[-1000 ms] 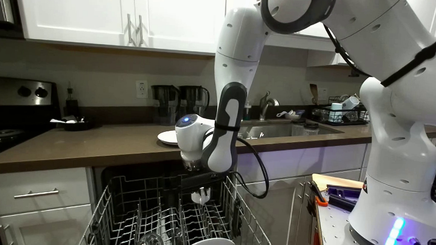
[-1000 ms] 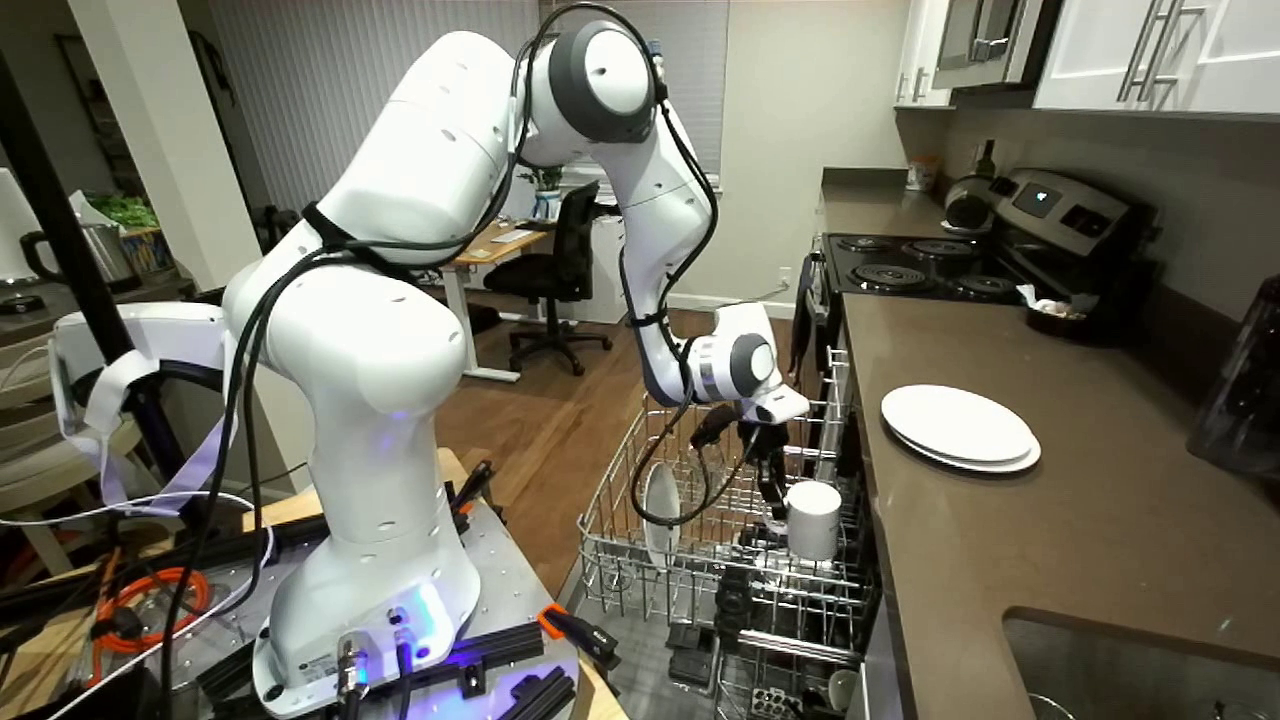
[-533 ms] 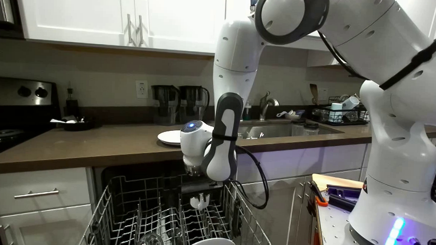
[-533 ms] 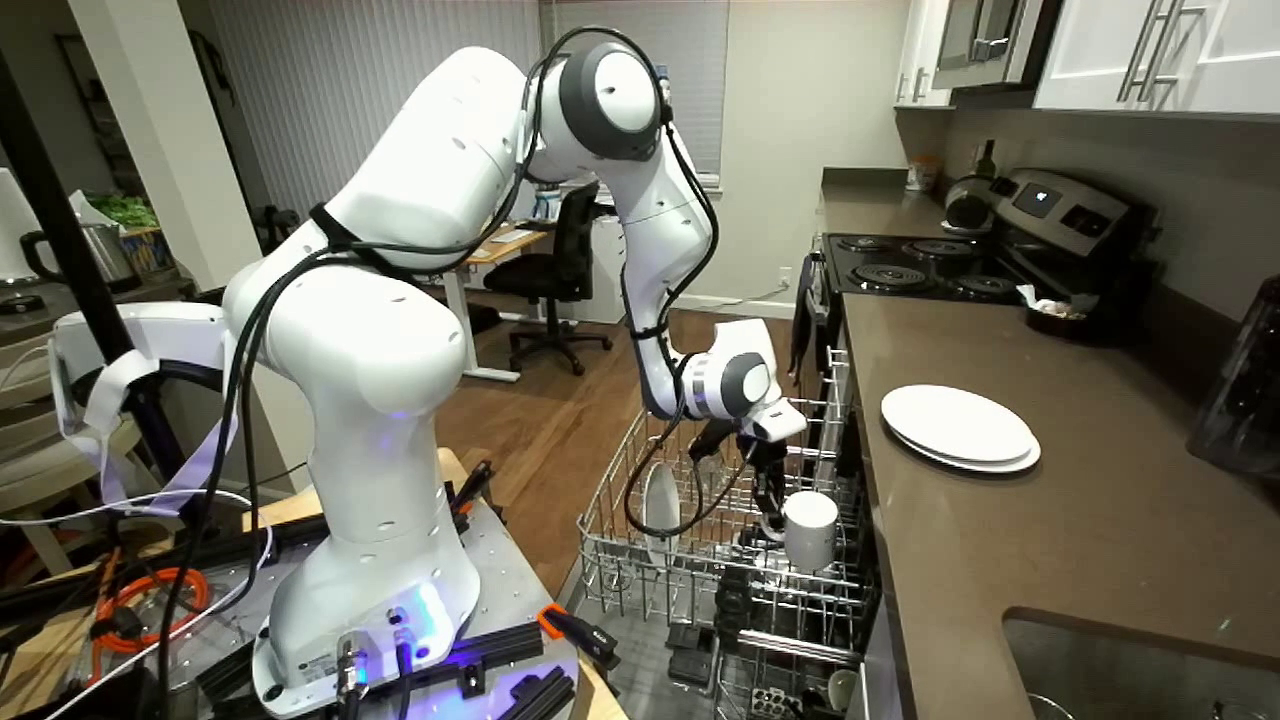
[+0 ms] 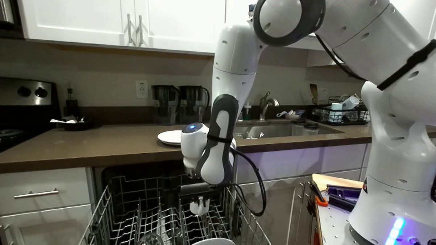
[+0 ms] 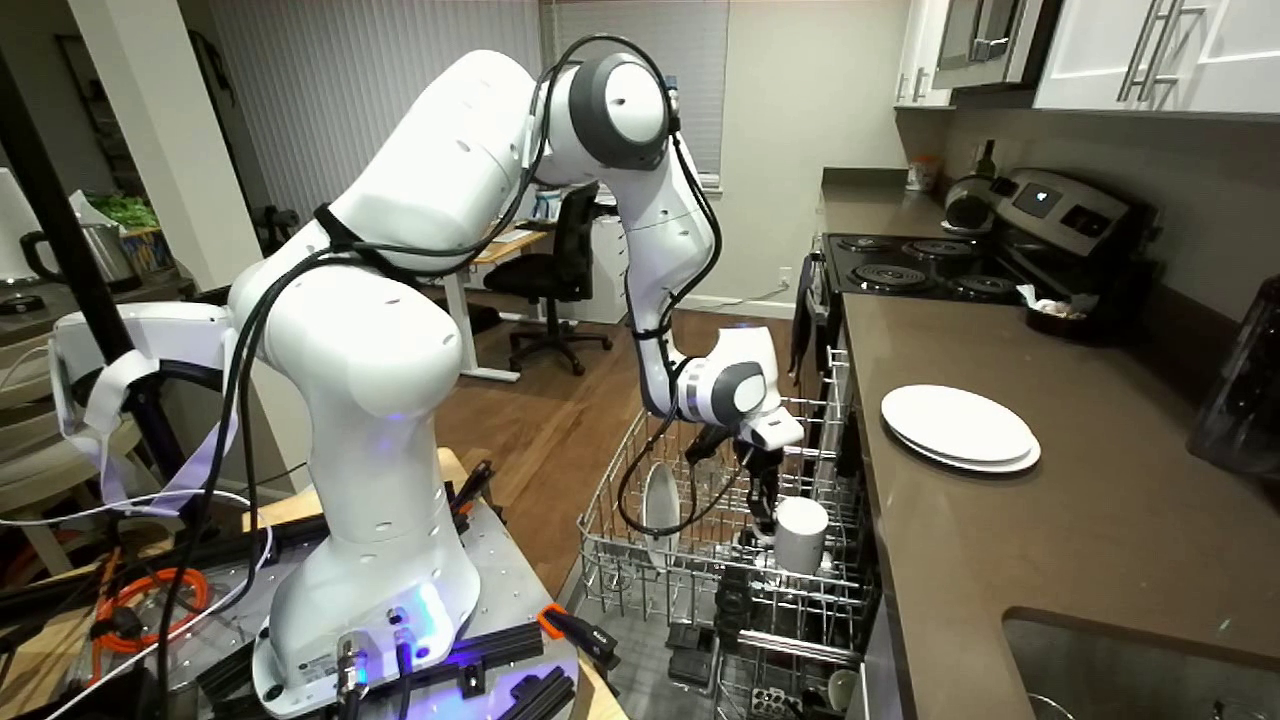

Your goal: Move the mug in the dishwasher to the right

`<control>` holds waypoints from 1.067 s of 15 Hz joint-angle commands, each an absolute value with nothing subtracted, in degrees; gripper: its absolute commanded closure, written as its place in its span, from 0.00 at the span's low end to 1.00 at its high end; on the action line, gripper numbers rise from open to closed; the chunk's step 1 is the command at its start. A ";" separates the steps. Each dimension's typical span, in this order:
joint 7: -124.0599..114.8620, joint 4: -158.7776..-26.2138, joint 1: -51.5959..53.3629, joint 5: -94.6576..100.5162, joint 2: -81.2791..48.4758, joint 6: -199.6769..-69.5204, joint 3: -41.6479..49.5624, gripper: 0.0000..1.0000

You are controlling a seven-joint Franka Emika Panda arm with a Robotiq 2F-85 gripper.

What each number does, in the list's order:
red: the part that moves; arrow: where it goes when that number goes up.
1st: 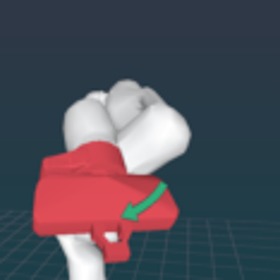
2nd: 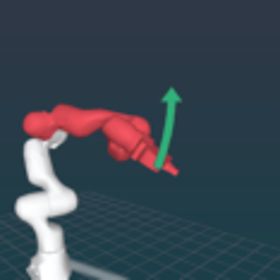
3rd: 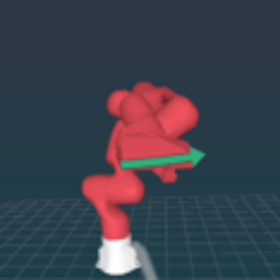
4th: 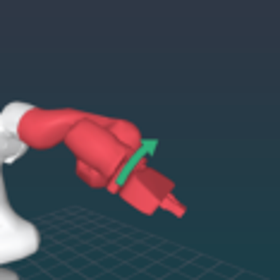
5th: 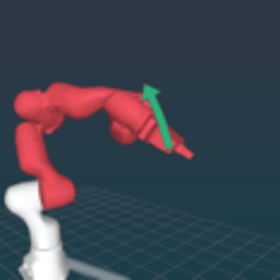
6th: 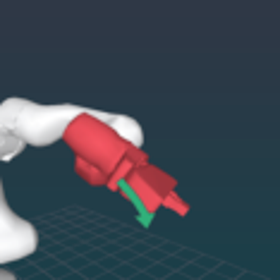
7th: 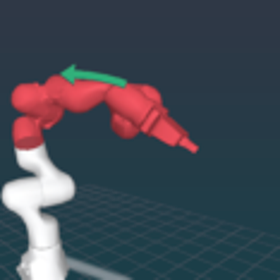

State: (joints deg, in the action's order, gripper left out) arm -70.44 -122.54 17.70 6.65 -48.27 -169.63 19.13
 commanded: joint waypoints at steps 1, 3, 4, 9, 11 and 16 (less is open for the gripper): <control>-64.87 -120.57 14.62 3.10 -49.20 -169.41 16.70 0.91; -62.81 -119.16 13.24 1.93 -50.20 -168.95 15.50 0.91; -61.91 -118.37 12.67 1.42 -50.76 -168.64 15.00 0.91; -58.22 -114.56 10.69 -0.73 -53.16 -165.44 13.32 0.91; -56.92 -113.11 9.83 -1.09 -53.84 -163.48 12.58 0.91; -54.78 -110.08 8.46 -1.80 -55.35 -160.01 11.66 0.91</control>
